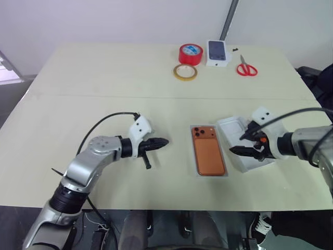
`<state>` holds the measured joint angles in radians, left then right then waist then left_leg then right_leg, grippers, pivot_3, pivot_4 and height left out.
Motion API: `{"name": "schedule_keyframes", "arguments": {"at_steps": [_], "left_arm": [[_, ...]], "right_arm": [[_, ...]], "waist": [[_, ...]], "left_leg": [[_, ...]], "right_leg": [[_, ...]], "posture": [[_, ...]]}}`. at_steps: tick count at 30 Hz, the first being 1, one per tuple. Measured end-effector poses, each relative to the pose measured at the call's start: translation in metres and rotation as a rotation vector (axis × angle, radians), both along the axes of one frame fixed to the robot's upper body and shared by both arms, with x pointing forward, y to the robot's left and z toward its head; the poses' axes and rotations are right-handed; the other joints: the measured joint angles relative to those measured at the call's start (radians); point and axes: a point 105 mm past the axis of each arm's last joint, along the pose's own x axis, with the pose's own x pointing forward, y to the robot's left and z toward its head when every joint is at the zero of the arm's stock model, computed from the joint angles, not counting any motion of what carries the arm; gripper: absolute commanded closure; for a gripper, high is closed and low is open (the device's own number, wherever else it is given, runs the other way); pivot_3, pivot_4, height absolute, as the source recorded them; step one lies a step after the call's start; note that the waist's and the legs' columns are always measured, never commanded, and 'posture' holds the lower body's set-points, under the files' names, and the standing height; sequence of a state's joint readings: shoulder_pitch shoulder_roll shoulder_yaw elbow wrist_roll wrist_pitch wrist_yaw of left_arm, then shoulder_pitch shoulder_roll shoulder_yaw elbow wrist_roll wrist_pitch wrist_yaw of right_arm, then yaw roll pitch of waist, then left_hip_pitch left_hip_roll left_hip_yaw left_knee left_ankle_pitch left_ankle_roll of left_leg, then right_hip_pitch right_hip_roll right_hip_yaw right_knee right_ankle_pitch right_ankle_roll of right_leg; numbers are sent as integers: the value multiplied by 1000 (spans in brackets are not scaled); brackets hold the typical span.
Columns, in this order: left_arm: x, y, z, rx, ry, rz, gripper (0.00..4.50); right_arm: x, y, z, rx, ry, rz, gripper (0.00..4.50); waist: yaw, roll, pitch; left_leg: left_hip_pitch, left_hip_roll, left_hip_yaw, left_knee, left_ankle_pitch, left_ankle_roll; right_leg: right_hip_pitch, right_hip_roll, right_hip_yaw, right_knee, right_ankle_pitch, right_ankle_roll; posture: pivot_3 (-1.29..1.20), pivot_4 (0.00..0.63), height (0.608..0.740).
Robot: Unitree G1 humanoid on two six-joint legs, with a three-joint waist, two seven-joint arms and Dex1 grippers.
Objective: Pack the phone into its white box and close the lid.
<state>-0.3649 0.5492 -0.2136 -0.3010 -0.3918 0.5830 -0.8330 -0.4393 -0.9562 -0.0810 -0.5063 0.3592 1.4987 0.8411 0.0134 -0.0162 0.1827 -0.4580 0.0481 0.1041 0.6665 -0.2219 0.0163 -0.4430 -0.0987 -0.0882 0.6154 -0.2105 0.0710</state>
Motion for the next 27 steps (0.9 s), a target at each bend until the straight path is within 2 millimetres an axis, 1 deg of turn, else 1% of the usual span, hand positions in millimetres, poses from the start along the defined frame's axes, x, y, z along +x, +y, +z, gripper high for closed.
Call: {"name": "schedule_keyframes", "arguments": {"at_steps": [2, 5, 10, 12, 14, 15, 19, 20, 25, 26, 27], "left_arm": [[-5, -1, 3, -7, -28, -38, 4500], [-10, -1, 4, -4, -44, -75, 4500], [-15, -3, 2, -6, -48, -99, 4500], [-15, -4, 2, -7, -49, -100, 4500], [-15, -4, 2, -9, -50, -96, 4500], [-14, -5, 1, -11, -51, -94, 4500], [-14, -5, 0, -19, -48, -87, 4500], [-14, -6, 0, -20, -49, -86, 4500], [-16, -3, -1, -8, -58, -84, 4500], [-16, -2, -2, -7, -59, -81, 4500], [-16, -1, -2, -7, -58, -76, 4500]], "right_arm": [[4, -2, -1, 23, 22, -58, 90], [7, -9, -10, 28, 67, -136, 90], [11, -7, -25, 6, 91, -177, 90], [12, -4, -30, -2, 94, -178, 615], [14, 1, -34, 12, 97, -180, 1348], [16, 4, -35, 13, 97, -182, 1935], [19, 4, -38, -12, 88, -204, 3924], [19, 5, -38, -16, 86, -207, 4481], [22, 6, -36, -6, 85, -219, 4481], [24, 7, -34, 11, 82, -224, 4481], [28, 9, -26, 56, 67, -228, 4481]], "waist": [[-1, 0, 0], [0, 0, 0], [-1, 0, 0], [-1, 0, 0], [-1, 0, 0], [-1, 0, 0], [0, 0, 0], [-1, 0, 0], [-2, 0, 0], [-2, 0, 0], [-4, 1, 0]], "left_leg": [[0, 0, 0, 0, 0, 0], [-1, 0, 0, 0, 0, 0], [-1, 0, 0, 0, 0, 0], [-1, 0, 0, 0, 0, 0], [0, 0, 0, 0, 0, 0], [0, 0, 0, 0, 0, 0], [-1, 0, 0, 0, 0, 0], [0, 0, 0, 0, 0, 0], [0, 0, 0, 0, 0, 0], [0, 0, 1, 0, 0, 0], [0, 0, 1, 0, 0, 0]], "right_leg": [[0, 0, 0, 0, 0, 0], [0, 0, 0, 0, 0, 0], [0, 1, 0, 1, 0, 1], [0, 1, 0, 1, 0, 1], [0, 1, 0, 1, 0, 1], [0, 1, 0, 1, 0, 1], [0, 1, 0, 1, 0, 1], [0, 1, 0, 1, 0, 1], [0, 2, 0, 2, 0, 1], [0, 2, 0, 2, 0, 1], [-1, 2, 0, 2, 0, 1]], "posture": [[0, 150, 736], [0, 150, 736], [0, 150, 736], [0, 150, 736], [0, 150, 736], [0, 150, 736], [0, 150, 736], [0, 150, 736], [0, 150, 736], [0, 150, 736], [0, 150, 736]]}}
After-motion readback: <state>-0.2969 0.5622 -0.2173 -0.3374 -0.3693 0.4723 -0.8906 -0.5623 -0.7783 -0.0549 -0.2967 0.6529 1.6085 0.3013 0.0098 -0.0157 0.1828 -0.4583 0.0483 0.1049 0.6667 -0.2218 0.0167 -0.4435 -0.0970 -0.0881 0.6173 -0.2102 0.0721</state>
